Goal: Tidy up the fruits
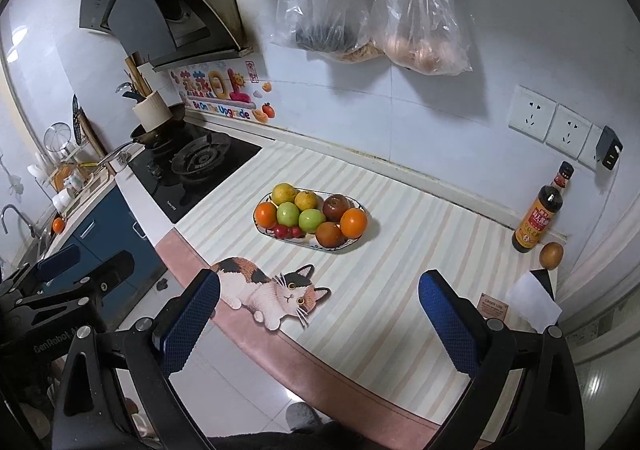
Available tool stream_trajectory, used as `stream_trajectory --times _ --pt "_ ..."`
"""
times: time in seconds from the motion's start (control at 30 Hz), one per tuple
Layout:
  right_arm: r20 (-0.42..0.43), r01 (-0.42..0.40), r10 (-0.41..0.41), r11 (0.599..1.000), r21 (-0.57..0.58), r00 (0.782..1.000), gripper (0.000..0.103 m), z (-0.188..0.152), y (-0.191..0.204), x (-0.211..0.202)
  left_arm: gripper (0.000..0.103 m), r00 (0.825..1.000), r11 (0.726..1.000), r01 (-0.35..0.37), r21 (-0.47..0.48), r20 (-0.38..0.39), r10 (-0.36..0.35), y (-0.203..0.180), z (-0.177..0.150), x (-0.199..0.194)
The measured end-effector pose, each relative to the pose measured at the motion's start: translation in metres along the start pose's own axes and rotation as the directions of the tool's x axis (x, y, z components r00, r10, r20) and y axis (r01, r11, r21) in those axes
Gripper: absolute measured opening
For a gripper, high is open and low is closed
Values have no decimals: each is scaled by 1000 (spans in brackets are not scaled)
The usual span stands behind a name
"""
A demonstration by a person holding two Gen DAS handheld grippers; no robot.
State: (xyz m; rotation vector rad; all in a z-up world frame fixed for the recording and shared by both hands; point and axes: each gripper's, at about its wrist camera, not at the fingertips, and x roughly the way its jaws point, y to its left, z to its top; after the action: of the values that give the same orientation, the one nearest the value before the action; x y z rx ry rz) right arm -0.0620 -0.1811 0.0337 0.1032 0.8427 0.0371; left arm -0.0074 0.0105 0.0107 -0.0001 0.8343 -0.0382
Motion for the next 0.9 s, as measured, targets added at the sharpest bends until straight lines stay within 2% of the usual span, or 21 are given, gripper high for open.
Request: stream_trajectory --times 0.1,0.13,0.4,0.67,0.9 --pt "-13 10 -10 1000 -4 1000 102 9 -4 17 100 1000 1000 16 -9 -19 -16 -2 7 14" --pt "-14 16 -16 1000 -1 1000 102 13 -6 24 103 1000 1000 10 -8 -23 -11 -3 11 19" --pt "-63 37 -36 999 15 997 102 41 -19 84 103 999 999 -40 3 -21 40 -7 38 61" --pt "-125 52 -48 998 28 991 102 55 -29 141 103 994 998 -64 19 -86 65 -10 53 112" --pt "-164 58 -54 998 21 985 102 60 -28 171 103 987 997 -75 16 -141 76 -8 56 145"
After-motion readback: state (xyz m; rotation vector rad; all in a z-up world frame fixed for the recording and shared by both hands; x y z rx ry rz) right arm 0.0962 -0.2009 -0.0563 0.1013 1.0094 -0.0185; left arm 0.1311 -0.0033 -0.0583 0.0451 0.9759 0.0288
